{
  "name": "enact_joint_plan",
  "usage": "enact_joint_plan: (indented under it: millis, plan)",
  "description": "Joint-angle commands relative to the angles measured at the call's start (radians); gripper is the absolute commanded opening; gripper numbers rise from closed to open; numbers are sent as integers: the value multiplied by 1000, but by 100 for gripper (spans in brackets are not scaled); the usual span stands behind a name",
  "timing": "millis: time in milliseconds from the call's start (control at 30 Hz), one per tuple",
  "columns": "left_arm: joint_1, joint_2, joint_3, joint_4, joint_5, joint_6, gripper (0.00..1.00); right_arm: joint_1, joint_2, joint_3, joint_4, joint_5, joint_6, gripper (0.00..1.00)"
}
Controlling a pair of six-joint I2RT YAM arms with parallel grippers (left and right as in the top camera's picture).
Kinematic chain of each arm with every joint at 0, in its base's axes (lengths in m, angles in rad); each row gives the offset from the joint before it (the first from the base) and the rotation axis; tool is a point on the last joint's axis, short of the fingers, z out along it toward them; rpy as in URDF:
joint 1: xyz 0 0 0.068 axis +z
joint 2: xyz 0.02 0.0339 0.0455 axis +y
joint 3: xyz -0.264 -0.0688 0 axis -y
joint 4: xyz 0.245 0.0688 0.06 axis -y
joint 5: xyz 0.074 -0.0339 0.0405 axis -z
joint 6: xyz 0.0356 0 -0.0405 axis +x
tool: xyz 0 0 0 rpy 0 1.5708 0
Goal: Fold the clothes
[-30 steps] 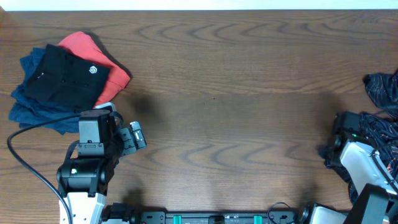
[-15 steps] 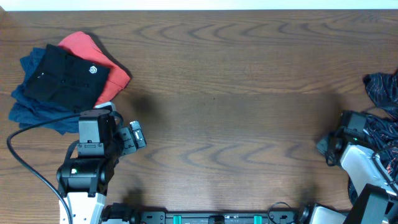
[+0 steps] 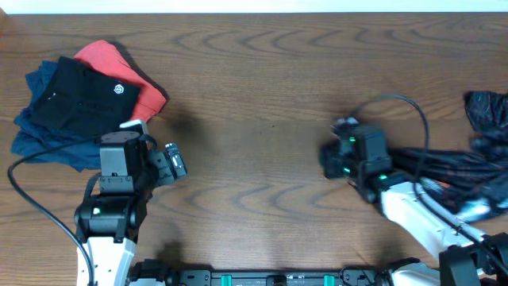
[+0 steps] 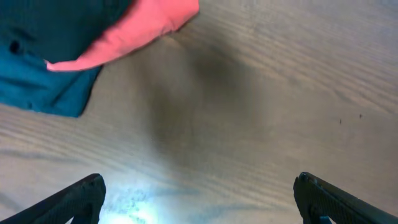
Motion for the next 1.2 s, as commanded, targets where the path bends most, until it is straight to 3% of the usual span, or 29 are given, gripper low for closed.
enact_joint_plan:
  millis: [0,100,167,233,267,300,333,567,800,1000,1167]
  plan:
    - [6,25,14,21,0,-13,98,100,5,41,179,86,-24,1]
    - [6,53,14,37,0,-40,98,163,12,74,377,109,-24,1]
    - [6,73,14,44,0,-77,98,193,20,113,396,109,-24,2]
    - [6,93,14,54,14,-95,98,215,27,145,368,123,-25,35]
    - [6,104,14,64,34,-94,98,219,27,153,342,150,-25,66]
    - [6,112,14,76,56,-94,98,218,26,156,321,180,-25,86]
    - [6,119,14,91,77,-94,98,212,23,157,299,217,-24,99]
    - [-24,156,14,202,149,-87,98,87,-57,157,68,346,-24,99]
    - [-178,241,14,334,149,-82,98,-81,-218,157,-205,345,-24,99]
    - [-343,435,15,534,149,-85,98,-185,-310,157,-349,344,-10,99]
    - [-444,644,15,759,156,-170,98,-231,-319,157,-416,341,-9,99]
